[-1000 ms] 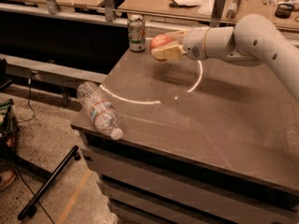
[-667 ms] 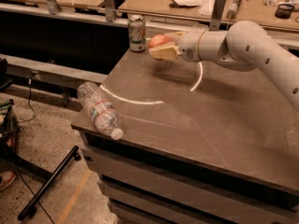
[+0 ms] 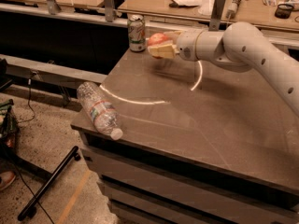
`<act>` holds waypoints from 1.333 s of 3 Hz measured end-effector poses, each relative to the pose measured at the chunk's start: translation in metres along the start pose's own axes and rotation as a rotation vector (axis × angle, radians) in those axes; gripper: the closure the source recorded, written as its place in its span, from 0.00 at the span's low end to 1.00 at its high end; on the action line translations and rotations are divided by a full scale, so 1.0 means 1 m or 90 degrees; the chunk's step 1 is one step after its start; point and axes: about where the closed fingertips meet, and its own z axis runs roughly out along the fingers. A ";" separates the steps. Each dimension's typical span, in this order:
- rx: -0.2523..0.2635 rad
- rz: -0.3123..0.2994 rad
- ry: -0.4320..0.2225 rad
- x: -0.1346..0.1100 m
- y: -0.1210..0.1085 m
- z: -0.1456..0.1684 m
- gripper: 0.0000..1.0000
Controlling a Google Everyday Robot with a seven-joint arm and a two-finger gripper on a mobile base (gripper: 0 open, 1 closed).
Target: Move apple near 7up can
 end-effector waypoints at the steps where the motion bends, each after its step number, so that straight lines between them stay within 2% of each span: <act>1: 0.022 0.011 -0.020 -0.006 -0.008 0.017 0.98; 2: 0.035 0.007 -0.028 -0.010 -0.016 0.034 0.67; 3: 0.053 0.003 -0.014 -0.002 -0.019 0.041 0.36; 4: 0.060 0.004 -0.007 0.003 -0.021 0.042 0.13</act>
Offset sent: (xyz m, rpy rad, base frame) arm 0.0455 0.0213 0.0079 0.0553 -0.0512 -0.0627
